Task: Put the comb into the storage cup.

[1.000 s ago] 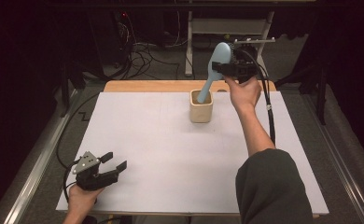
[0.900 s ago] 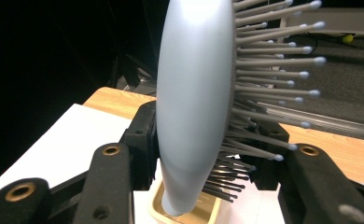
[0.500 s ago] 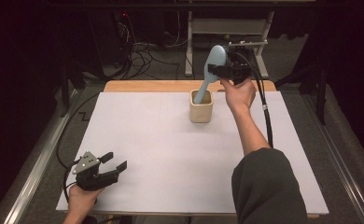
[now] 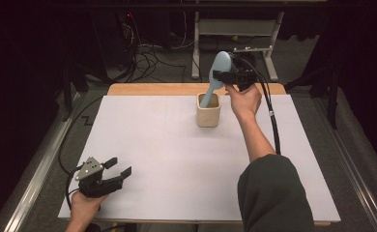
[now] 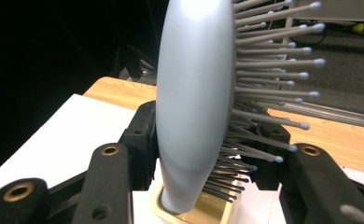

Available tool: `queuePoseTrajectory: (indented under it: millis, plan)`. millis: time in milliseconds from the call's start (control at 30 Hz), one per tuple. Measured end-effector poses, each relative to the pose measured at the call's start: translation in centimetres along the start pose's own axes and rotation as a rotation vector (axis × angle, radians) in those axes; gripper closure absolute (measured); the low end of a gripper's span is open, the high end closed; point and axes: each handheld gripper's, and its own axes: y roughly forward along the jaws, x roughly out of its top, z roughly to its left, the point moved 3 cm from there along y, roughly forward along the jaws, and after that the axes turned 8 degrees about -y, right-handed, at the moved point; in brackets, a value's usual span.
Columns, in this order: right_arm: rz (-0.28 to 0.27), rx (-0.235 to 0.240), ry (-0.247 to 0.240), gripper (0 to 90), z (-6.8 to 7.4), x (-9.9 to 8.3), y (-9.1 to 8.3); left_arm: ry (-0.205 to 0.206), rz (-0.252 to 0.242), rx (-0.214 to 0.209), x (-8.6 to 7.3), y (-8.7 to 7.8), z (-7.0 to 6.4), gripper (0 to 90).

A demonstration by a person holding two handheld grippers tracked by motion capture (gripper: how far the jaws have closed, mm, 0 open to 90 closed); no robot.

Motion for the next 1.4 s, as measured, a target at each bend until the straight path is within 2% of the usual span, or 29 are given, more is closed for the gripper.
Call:
queuePoseTrajectory:
  millis: [867, 1400]
  plan:
    - [0.023, 0.007, 0.027, 52.6, -0.6, -1.5, 0.6, 0.001, 0.006, 0.001, 0.0, -0.1, 0.0, 31.2]
    - [0.035, -0.005, 0.040, 52.5, -1.0, -2.4, 0.9, -0.002, 0.004, 0.000, 0.0, 0.0, 0.1, 31.3]
